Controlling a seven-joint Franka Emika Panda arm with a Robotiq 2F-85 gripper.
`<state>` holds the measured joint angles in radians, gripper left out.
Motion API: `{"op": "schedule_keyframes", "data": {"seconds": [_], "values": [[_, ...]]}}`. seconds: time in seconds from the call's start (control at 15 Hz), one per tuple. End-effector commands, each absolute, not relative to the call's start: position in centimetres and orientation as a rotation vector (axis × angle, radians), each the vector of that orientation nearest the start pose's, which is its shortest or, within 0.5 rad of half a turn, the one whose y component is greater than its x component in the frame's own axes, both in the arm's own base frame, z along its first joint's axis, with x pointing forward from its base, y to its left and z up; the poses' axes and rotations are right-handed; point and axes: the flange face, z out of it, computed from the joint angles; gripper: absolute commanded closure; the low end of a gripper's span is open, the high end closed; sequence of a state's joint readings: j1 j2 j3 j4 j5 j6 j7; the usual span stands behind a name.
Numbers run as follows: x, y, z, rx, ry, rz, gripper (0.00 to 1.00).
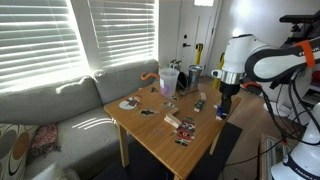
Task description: Place the toy cars on top of two stacked wooden blocks each
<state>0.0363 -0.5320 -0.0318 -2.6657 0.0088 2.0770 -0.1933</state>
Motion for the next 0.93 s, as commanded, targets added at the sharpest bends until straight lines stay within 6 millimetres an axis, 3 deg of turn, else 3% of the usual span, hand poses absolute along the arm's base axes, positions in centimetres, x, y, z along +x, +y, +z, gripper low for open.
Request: {"op": "schedule_keyframes", "data": {"seconds": [0.0, 0.87], "values": [[36.08, 0.64, 40.01, -3.083, -0.29, 0.033, 0.0], [36.54, 1.09, 39.5, -3.08, -0.297, 0.049, 0.0]]}}
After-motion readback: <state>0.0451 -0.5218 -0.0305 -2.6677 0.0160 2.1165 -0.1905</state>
